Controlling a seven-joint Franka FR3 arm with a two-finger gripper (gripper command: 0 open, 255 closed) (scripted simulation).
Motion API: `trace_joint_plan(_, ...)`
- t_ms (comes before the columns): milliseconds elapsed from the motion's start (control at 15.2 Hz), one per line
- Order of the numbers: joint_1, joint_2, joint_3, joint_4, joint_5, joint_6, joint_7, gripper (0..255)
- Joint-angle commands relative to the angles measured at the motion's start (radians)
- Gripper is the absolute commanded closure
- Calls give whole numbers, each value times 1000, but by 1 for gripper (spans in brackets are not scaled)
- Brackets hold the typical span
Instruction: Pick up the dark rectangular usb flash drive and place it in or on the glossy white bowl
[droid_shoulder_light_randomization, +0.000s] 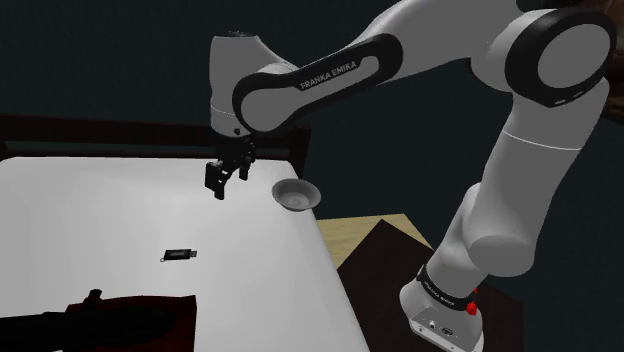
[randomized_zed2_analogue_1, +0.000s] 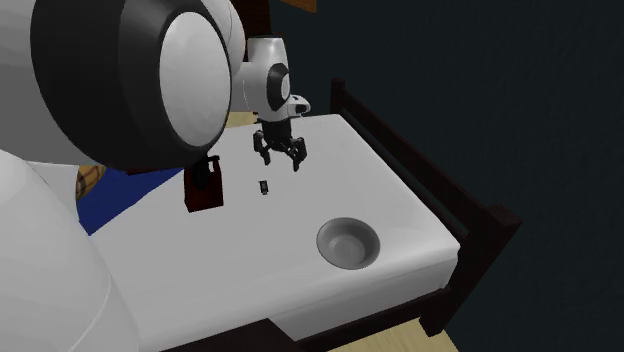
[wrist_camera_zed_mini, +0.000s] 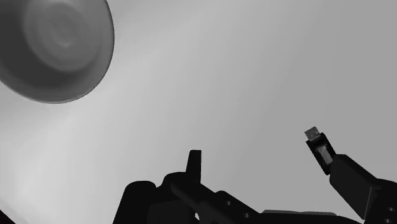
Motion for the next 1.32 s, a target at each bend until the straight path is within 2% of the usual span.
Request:
trace_joint_plan(0,21,74,9,55,-28,10,20,0)
trace_joint_plan(462,109,328,15,271,-119,16,61,0)
trace_joint_plan(924,218,593,5,556,-184,-28,65,0)
trace_joint_plan(1254,223,626,-3,554,-193,6,69,0)
